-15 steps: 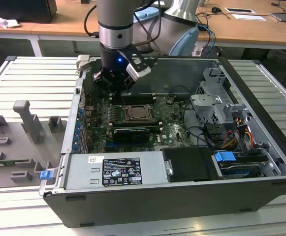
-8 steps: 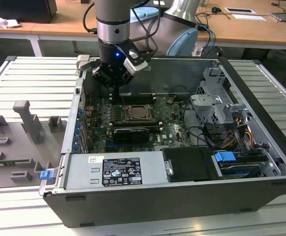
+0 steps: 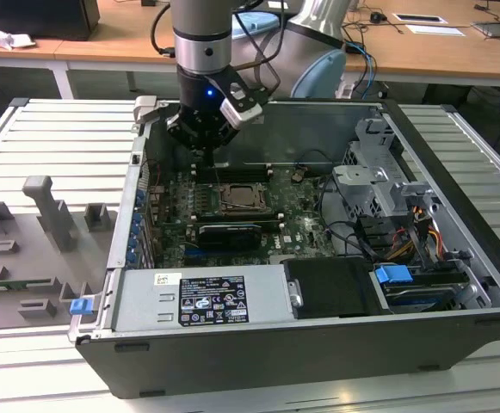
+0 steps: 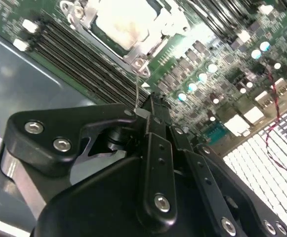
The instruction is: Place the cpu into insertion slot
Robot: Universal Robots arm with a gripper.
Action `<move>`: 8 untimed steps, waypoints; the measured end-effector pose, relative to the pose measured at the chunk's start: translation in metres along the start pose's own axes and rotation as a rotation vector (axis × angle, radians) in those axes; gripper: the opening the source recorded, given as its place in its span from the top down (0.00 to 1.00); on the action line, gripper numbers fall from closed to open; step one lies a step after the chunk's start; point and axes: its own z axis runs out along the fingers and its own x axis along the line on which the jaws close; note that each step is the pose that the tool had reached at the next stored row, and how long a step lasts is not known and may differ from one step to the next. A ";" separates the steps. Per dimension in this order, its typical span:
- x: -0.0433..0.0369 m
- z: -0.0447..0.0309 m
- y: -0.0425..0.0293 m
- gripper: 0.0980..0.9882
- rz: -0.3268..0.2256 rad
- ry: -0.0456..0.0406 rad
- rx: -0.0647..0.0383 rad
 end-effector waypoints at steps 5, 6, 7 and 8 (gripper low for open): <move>-0.0209 0.0050 -0.0028 0.99 0.010 -0.0001 0.000; -0.0266 0.0066 -0.0036 0.99 0.013 -0.0001 0.000; -0.0286 0.0071 -0.0040 0.99 0.016 -0.0001 0.000; -0.0307 0.0076 -0.0043 0.99 0.019 -0.0002 0.000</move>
